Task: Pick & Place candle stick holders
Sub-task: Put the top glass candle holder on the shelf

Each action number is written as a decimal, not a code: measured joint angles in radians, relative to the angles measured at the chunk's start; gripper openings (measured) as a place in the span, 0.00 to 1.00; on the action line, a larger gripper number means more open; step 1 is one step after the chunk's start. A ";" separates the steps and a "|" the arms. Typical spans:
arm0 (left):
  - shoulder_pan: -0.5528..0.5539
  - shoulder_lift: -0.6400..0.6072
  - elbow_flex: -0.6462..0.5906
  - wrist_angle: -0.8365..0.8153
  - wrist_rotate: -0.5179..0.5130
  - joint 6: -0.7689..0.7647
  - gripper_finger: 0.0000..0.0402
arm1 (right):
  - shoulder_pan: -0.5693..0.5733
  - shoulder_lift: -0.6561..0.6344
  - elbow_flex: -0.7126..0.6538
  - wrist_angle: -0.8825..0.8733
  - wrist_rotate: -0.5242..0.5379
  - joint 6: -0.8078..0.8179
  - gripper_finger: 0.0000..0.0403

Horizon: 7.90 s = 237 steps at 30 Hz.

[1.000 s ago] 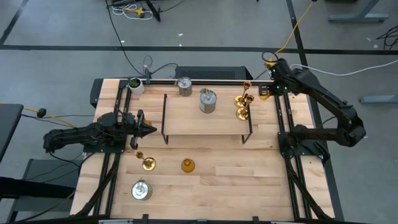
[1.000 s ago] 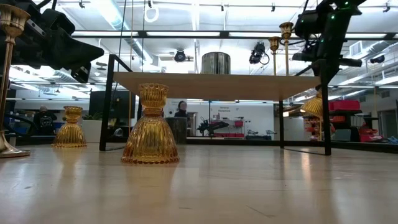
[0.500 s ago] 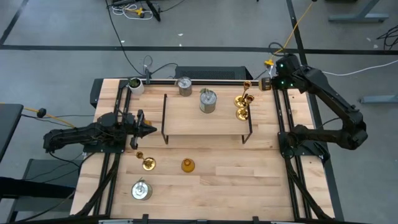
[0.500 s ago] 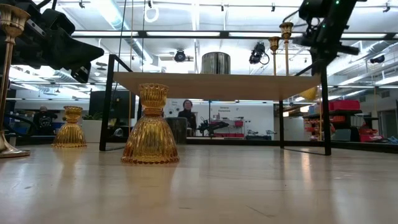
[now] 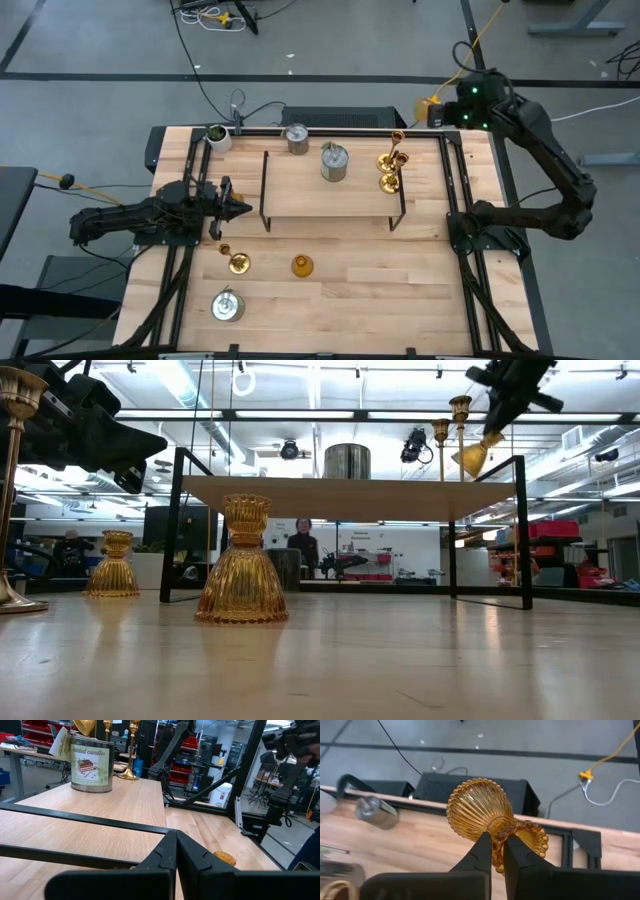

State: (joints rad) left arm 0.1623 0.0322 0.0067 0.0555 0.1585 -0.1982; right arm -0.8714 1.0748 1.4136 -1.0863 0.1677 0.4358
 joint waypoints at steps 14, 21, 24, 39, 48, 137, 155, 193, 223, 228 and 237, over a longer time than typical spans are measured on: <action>0.000 0.000 0.000 0.000 0.000 0.000 0.02 | 0.051 0.000 0.130 0.097 -0.072 -0.030 0.03; 0.000 0.000 0.000 0.000 0.000 0.000 0.02 | 0.091 0.006 0.131 0.127 -0.135 -0.031 0.03; 0.000 0.000 0.000 0.000 0.000 0.000 0.02 | 0.120 0.013 0.131 0.131 -0.134 -0.036 0.03; 0.000 0.000 0.000 0.000 0.000 0.000 0.02 | 0.388 0.060 0.131 0.192 -0.234 -0.124 0.03; 0.000 0.000 0.000 0.000 0.000 0.000 0.02 | 0.596 0.125 0.131 0.249 -0.239 -0.217 0.03; 0.000 0.000 0.002 0.198 -0.041 -0.338 0.02 | 1.117 0.388 0.130 0.301 -0.044 -0.395 0.03; 0.000 0.346 0.431 0.179 0.005 -0.179 0.02 | 1.117 0.388 0.130 0.301 -0.044 -0.394 0.03; 0.000 1.085 1.247 -0.344 0.221 -0.052 0.89 | 1.118 0.388 0.130 0.298 -0.012 -0.321 0.03; -0.158 1.412 1.413 -0.505 0.079 -0.011 0.91 | 1.094 0.387 0.130 0.211 0.008 -0.297 0.03; -0.176 1.481 1.511 -0.595 0.062 0.003 0.91 | 1.094 0.387 0.130 0.213 0.008 -0.302 0.03; -0.195 1.556 1.567 -0.612 0.024 -0.006 0.91 | 1.094 0.387 0.130 0.219 0.008 -0.302 0.03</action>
State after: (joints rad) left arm -0.0326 1.5885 1.5738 -0.5570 0.1829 -0.2046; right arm 0.2230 1.4620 1.5436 -0.8675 0.1759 0.1336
